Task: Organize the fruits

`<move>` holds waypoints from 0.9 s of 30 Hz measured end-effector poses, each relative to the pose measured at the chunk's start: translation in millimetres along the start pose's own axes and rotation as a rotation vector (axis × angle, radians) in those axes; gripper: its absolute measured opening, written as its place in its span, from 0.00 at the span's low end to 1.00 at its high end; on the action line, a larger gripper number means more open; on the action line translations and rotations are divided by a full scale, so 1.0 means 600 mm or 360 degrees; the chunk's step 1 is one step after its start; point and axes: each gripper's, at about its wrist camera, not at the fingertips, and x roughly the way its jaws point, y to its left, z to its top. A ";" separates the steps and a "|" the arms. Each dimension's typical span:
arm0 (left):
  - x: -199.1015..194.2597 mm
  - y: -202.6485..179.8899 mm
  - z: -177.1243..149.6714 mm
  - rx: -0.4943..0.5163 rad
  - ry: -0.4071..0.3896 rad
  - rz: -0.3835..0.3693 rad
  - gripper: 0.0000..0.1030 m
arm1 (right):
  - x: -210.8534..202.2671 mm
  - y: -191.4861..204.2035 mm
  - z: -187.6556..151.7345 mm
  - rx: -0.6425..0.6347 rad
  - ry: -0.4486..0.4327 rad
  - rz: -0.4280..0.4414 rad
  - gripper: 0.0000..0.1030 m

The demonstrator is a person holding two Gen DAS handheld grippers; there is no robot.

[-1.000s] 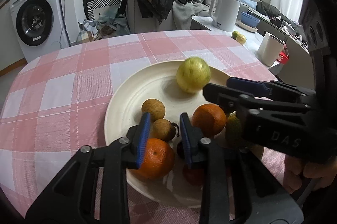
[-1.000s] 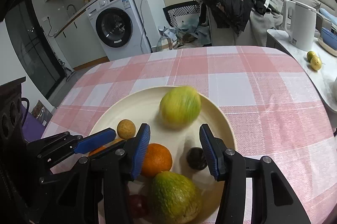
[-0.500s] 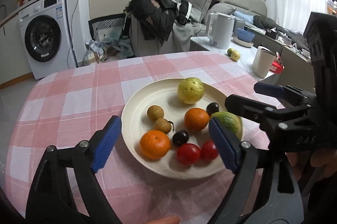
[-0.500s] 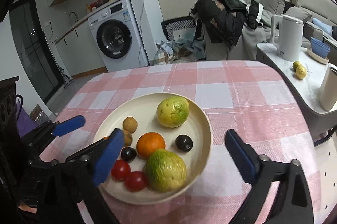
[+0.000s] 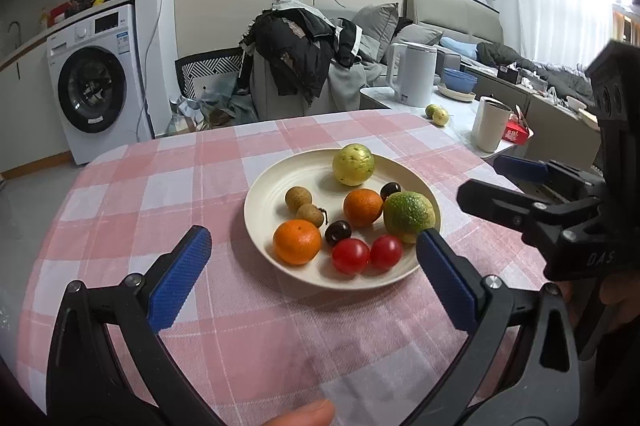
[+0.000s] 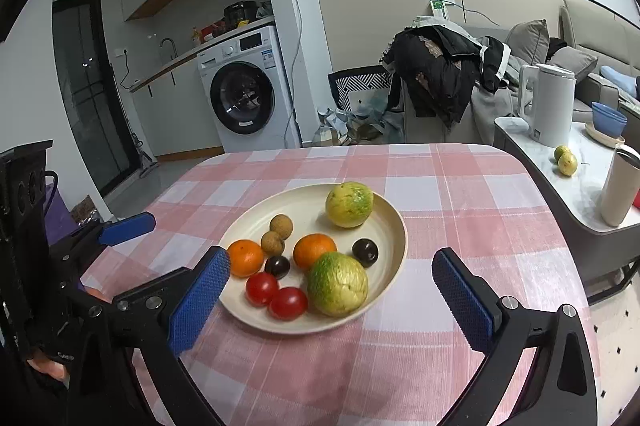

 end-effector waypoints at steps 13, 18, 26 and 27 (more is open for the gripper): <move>-0.023 0.034 -0.031 -0.0075 -0.0094 0.0085 0.99 | -0.027 0.008 -0.038 -0.0049 -0.0059 0.0013 1.00; -0.019 0.042 -0.032 -0.0101 -0.0112 0.0098 0.99 | -0.032 0.017 -0.045 -0.0120 -0.0112 0.0008 1.00; -0.023 0.044 -0.033 -0.0115 -0.0143 0.0090 0.99 | -0.040 0.020 -0.050 -0.0171 -0.0169 -0.0008 1.00; -0.024 0.045 -0.034 -0.0117 -0.0145 0.0090 0.99 | -0.040 0.019 -0.050 -0.0165 -0.0173 -0.0006 1.00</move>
